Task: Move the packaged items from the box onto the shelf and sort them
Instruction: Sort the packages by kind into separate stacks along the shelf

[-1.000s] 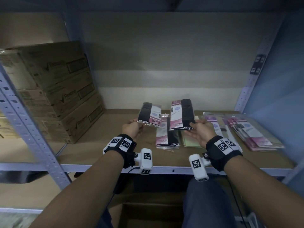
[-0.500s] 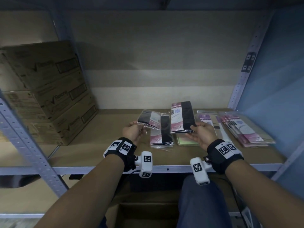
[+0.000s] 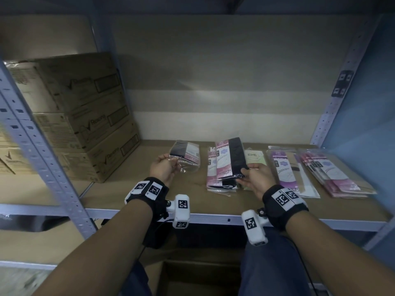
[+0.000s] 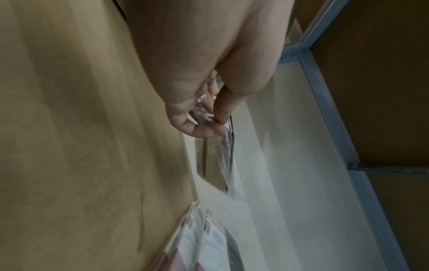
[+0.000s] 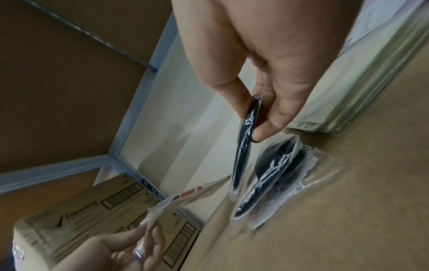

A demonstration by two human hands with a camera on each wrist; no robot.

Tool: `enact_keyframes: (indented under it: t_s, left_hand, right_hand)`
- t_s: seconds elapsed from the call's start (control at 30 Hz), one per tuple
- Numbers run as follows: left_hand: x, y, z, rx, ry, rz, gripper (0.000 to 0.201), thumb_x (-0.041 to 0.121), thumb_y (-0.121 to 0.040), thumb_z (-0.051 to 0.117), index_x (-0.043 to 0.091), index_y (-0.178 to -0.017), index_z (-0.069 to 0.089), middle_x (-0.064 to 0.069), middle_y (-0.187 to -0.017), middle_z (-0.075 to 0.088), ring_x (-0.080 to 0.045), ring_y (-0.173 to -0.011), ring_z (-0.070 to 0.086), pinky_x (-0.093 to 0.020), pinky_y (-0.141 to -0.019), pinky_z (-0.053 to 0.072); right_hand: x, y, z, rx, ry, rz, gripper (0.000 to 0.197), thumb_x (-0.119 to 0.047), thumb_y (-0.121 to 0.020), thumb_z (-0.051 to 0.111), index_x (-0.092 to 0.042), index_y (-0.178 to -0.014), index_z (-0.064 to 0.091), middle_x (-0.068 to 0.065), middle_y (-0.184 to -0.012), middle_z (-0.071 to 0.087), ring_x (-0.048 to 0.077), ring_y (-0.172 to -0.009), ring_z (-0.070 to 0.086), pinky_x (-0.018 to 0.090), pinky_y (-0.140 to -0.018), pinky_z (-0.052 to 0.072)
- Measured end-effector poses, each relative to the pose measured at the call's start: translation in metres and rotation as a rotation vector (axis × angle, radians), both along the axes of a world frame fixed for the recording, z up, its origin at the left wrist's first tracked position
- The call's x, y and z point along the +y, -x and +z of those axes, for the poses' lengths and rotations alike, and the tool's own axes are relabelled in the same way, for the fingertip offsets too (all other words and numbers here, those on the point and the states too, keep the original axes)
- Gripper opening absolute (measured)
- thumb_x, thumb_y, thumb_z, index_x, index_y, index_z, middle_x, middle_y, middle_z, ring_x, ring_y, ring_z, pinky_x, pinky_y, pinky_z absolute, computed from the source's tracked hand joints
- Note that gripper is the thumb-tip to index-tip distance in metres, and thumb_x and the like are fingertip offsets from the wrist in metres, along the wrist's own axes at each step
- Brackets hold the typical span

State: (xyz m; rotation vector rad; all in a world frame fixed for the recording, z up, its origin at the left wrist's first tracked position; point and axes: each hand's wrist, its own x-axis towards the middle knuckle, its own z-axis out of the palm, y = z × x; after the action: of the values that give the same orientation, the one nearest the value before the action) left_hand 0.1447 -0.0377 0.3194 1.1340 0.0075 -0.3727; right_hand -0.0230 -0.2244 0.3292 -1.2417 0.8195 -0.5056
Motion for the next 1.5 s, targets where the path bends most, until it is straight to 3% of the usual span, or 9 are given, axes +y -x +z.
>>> enact_keyframes:
  t_s: [0.13,0.27,0.43,0.67,0.87,1.0,1.23,1.37,1.5]
  left_hand:
    - [0.013,-0.006,0.000,0.013,0.016,0.030,0.029,-0.015,-0.088,0.046,0.014,-0.084,0.048,-0.013,-0.082,0.058,-0.018,-0.065,0.055,-0.020,-0.052,0.051]
    - [0.021,-0.009,-0.004,0.008,0.013,0.049,0.029,-0.014,-0.087,0.048,0.014,-0.084,0.048,-0.011,-0.079,0.059,-0.018,-0.063,0.055,-0.020,-0.049,0.052]
    - [0.026,-0.013,-0.005,-0.011,-0.003,0.045,0.028,-0.013,-0.087,0.049,0.015,-0.083,0.049,-0.011,-0.080,0.058,-0.018,-0.063,0.055,-0.025,-0.058,0.050]
    - [0.022,-0.012,-0.001,-0.029,0.023,0.046,0.029,-0.013,-0.088,0.048,0.015,-0.081,0.048,-0.010,-0.079,0.057,-0.018,-0.063,0.055,-0.022,-0.055,0.051]
    - [0.019,-0.010,0.000,-0.047,0.040,-0.001,0.025,-0.012,-0.088,0.050,0.013,-0.086,0.049,-0.012,-0.085,0.058,-0.018,-0.066,0.057,-0.025,-0.059,0.052]
    - [0.012,-0.007,0.004,-0.055,0.053,-0.036,0.023,-0.011,-0.088,0.050,0.012,-0.091,0.049,-0.012,-0.087,0.058,-0.018,-0.066,0.057,-0.024,-0.057,0.053]
    - [-0.004,0.005,0.010,-0.032,0.108,-0.101,0.024,-0.012,-0.087,0.051,0.012,-0.094,0.050,-0.014,-0.091,0.060,-0.019,-0.071,0.059,-0.027,-0.064,0.051]
    - [-0.013,0.018,0.013,-0.034,0.134,-0.150,0.024,-0.012,-0.087,0.051,0.010,-0.095,0.050,-0.015,-0.095,0.060,-0.020,-0.074,0.059,-0.028,-0.066,0.052]
    - [-0.021,0.031,0.012,-0.026,0.146,-0.184,0.025,-0.013,-0.087,0.050,0.010,-0.097,0.050,-0.014,-0.091,0.060,-0.020,-0.072,0.058,-0.029,-0.067,0.053]
  right_hand:
    - [0.006,-0.011,-0.008,0.044,0.077,-0.014,0.028,0.007,-0.087,0.054,-0.004,-0.112,0.049,0.017,-0.114,0.057,0.027,-0.084,0.063,0.025,-0.055,0.054]
    - [0.007,-0.019,-0.018,0.131,0.185,-0.023,0.024,-0.001,-0.085,0.061,-0.009,-0.107,0.052,0.013,-0.108,0.061,0.022,-0.071,0.063,0.039,-0.077,0.057]
    - [0.010,-0.024,-0.020,0.237,0.305,-0.014,0.022,-0.011,-0.081,0.066,-0.014,-0.099,0.055,0.012,-0.109,0.063,0.031,-0.100,0.062,0.047,-0.092,0.051]
    - [0.013,-0.028,-0.020,0.261,0.387,-0.009,0.025,-0.013,-0.082,0.067,-0.009,-0.103,0.056,0.007,-0.102,0.058,0.023,-0.094,0.054,0.031,-0.083,0.044]
    - [0.012,-0.025,-0.023,0.317,0.441,-0.042,0.016,-0.017,-0.076,0.071,-0.013,-0.085,0.058,0.011,-0.111,0.059,0.029,-0.103,0.058,0.037,-0.091,0.049]
    - [0.013,-0.025,-0.018,0.345,0.538,-0.103,0.029,-0.024,-0.073,0.070,-0.019,-0.100,0.061,0.012,-0.122,0.052,0.033,-0.113,0.051,0.043,-0.097,0.046]
    - [0.026,-0.031,0.002,0.118,0.491,-0.007,0.017,-0.026,-0.084,0.064,-0.012,-0.095,0.065,0.001,-0.095,0.066,0.019,-0.092,0.061,0.031,-0.084,0.048]
    - [0.036,-0.036,0.010,0.029,0.281,0.092,0.020,-0.028,-0.087,0.063,-0.009,-0.090,0.065,0.008,-0.089,0.070,0.018,-0.079,0.067,0.029,-0.067,0.054]
    - [0.043,-0.037,0.014,-0.055,0.112,0.099,0.016,-0.014,-0.084,0.069,-0.001,-0.091,0.066,0.016,-0.092,0.070,0.021,-0.069,0.065,0.033,-0.065,0.056]
